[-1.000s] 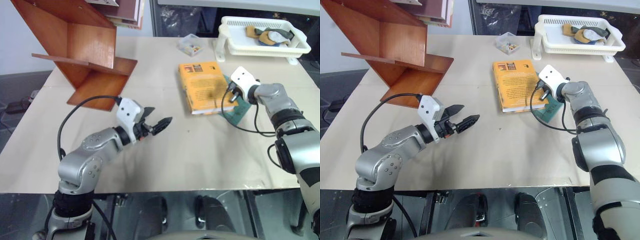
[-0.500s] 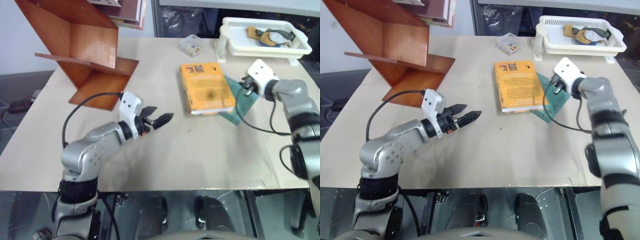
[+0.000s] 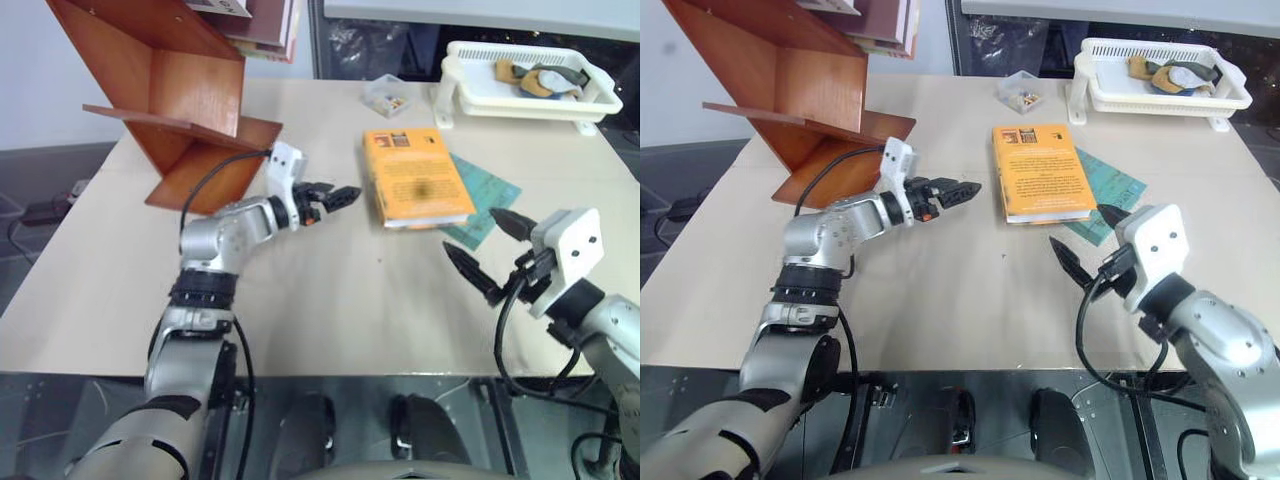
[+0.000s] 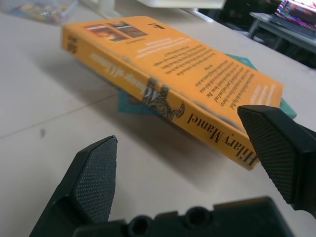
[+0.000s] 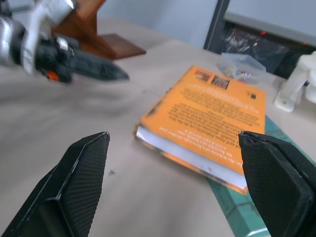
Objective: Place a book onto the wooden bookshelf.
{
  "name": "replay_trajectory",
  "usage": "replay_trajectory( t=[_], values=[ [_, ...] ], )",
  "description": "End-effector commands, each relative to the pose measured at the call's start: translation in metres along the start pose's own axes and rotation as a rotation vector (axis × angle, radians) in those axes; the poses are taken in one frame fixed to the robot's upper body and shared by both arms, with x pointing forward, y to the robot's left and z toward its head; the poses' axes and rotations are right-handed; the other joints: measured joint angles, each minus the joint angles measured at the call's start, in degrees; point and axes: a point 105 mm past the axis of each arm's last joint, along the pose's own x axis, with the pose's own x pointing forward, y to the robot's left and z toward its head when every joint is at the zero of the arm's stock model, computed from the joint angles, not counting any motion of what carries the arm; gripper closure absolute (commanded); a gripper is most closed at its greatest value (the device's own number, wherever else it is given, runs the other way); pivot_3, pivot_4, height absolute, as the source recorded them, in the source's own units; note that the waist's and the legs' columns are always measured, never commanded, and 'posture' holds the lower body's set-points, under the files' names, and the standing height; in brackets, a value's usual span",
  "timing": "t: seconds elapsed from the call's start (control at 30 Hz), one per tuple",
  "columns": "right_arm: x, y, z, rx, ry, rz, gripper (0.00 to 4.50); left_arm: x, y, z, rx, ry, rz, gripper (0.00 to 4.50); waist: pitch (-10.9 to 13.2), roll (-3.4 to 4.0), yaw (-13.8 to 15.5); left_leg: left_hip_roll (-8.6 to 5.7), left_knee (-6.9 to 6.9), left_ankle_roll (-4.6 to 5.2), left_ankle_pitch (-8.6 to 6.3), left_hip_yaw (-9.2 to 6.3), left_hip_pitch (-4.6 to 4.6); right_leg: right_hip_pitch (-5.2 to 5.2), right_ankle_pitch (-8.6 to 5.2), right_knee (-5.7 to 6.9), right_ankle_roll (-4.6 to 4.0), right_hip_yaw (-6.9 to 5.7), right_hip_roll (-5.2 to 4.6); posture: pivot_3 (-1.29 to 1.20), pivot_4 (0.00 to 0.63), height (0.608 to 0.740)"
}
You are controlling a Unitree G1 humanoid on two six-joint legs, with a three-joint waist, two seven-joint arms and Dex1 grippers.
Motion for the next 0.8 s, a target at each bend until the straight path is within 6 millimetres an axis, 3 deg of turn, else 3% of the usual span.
replay_trajectory(
  t=[0.03, 0.23, 0.37, 0.53, 0.67, 0.73, 0.8],
  values=[
    [-0.002, 0.005, 0.01, 0.001, -0.045, -0.018, 0.19, 0.007, -0.002, 0.014, 0.079, -0.034, -0.037, 0.0, 0.01, 0.0, 0.03, 0.0, 0.0, 0.01, 0.0, -0.01, -0.02, -0.02, 0.02, 0.0, -0.05, 0.0, 0.01, 0.0, 0.15, 0.74],
    [-0.004, 0.012, 0.015, 0.075, -0.06, -0.01, 0.19, 0.018, 0.002, 0.018, 0.139, -0.045, -0.057, 0.0, 0.04, -0.06, 0.19, -0.01, -0.02, 0.01, 0.0, -0.08, -0.34, -0.27, 0.15, -0.01, 0.13, -0.08, 0.06, 0.0, 0.15, 0.74],
    [-0.004, 0.022, 0.021, 0.09, -0.074, 0.038, 0.19, 0.023, 0.003, 0.02, 0.058, -0.039, -0.07, 0.0, 0.09, -0.15, 0.13, -0.03, -0.02, 0.13, -0.07, -0.06, -0.37, -0.25, 0.15, -0.11, 0.17, -0.07, 0.04, 0.0, 0.15, 0.74],
    [-0.015, 0.025, 0.022, 0.075, -0.038, 0.093, 0.19, 0.026, 0.005, 0.02, 0.075, -0.027, -0.071, 0.0, 0.18, -0.32, 0.27, -0.02, -0.03, 0.16, -0.09, -0.08, -0.39, -0.25, 0.12, -0.17, 0.21, -0.08, 0.04, 0.0, 0.15, 0.74],
    [-0.035, -0.009, 0.019, -0.064, 0.001, -0.095, 0.19, 0.027, 0.004, 0.016, 0.148, 0.005, -0.083, 0.0, 0.2, -0.51, 0.37, -0.03, -0.04, 0.21, -0.12, -0.07, -0.42, -0.2, 0.15, -0.28, 0.21, -0.11, 0.03, 0.0, 0.15, 0.74],
    [-0.041, -0.036, 0.019, -0.115, 0.005, -0.203, 0.19, 0.027, 0.005, 0.015, 0.145, 0.006, -0.084, 0.0, 0.19, -0.53, 0.34, -0.03, -0.01, 0.22, -0.13, -0.07, -0.43, -0.18, 0.15, -0.31, 0.25, -0.11, 0.04, 0.0, 0.15, 0.74],
    [-0.042, -0.052, 0.015, -0.141, 0.04, -0.204, 0.19, 0.028, 0.004, 0.014, 0.151, 0.008, -0.092, 0.0, 0.19, -0.54, 0.27, -0.02, 0.05, 0.25, -0.14, -0.06, -0.39, -0.13, 0.05, -0.31, 0.42, -0.1, 0.04, 0.0, 0.15, 0.74]
  ],
)
